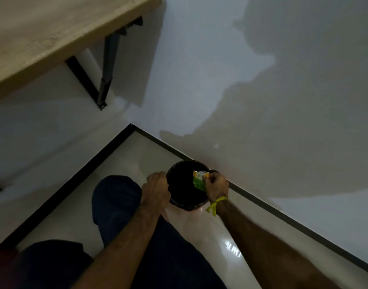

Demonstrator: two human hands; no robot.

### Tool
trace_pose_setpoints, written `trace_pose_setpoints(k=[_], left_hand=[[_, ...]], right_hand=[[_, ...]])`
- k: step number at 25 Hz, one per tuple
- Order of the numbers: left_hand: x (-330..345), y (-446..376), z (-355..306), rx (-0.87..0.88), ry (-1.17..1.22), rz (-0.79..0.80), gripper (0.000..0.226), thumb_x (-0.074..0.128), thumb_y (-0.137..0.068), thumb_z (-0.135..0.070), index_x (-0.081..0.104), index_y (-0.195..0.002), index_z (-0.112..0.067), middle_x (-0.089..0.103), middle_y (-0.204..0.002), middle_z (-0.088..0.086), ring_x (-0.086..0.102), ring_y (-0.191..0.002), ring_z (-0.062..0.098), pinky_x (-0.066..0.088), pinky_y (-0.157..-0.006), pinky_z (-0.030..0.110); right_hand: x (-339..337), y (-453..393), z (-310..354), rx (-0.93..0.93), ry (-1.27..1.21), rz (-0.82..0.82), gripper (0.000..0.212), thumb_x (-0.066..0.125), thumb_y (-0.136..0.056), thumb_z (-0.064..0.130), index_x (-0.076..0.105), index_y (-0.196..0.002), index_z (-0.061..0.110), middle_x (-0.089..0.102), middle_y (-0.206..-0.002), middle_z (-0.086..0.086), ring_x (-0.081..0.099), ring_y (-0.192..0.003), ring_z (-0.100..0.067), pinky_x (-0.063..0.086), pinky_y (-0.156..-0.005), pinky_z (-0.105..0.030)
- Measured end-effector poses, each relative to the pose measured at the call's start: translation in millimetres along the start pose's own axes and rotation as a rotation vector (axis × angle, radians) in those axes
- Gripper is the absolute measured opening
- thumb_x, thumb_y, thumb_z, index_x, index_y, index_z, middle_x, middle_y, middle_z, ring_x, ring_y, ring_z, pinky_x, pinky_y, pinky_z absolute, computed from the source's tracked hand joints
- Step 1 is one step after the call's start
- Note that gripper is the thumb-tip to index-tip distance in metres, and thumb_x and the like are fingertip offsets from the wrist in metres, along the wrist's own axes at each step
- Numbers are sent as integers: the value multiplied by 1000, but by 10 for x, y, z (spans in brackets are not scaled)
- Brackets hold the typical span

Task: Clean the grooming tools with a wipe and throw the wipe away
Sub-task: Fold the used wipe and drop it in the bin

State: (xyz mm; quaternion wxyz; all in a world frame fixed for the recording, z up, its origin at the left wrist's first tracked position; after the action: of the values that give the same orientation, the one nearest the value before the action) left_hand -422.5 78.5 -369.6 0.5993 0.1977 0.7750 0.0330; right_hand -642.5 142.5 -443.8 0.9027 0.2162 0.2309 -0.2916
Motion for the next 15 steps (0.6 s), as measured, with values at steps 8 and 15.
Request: trace_pose_setpoints(k=[8,15], left_hand=[[119,-128,-21,25,-69,-19,52,52,-100,-15,36,-149,-6,39,-154,13,32,-145,26,34,-114,40],[97,-199,-195,93,-135,-58,54,55,-99,-15,35,-148,-7,38,-154,11,30,-145,26,32,-114,41]], right_hand=[[305,-259,-270,316,-48,8,34,72,-88,25,63,-115,6,66,-120,-20,60,-114,-38,48,-97,-40],[154,-310,-59,194,-91,-71,36,72,-88,24,61,-119,8,69,-105,-13,64,-103,-31,49,-91,-34]])
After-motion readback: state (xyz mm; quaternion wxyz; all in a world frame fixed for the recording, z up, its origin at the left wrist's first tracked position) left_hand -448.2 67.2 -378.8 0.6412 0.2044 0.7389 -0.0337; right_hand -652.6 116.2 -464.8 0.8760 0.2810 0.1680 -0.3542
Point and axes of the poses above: each hand's wrist, its own y-axis away from the middle knuckle, its own x-axis out of the palm, z = x × y, the point moved 10 cm from there along -y, towards the middle knuckle
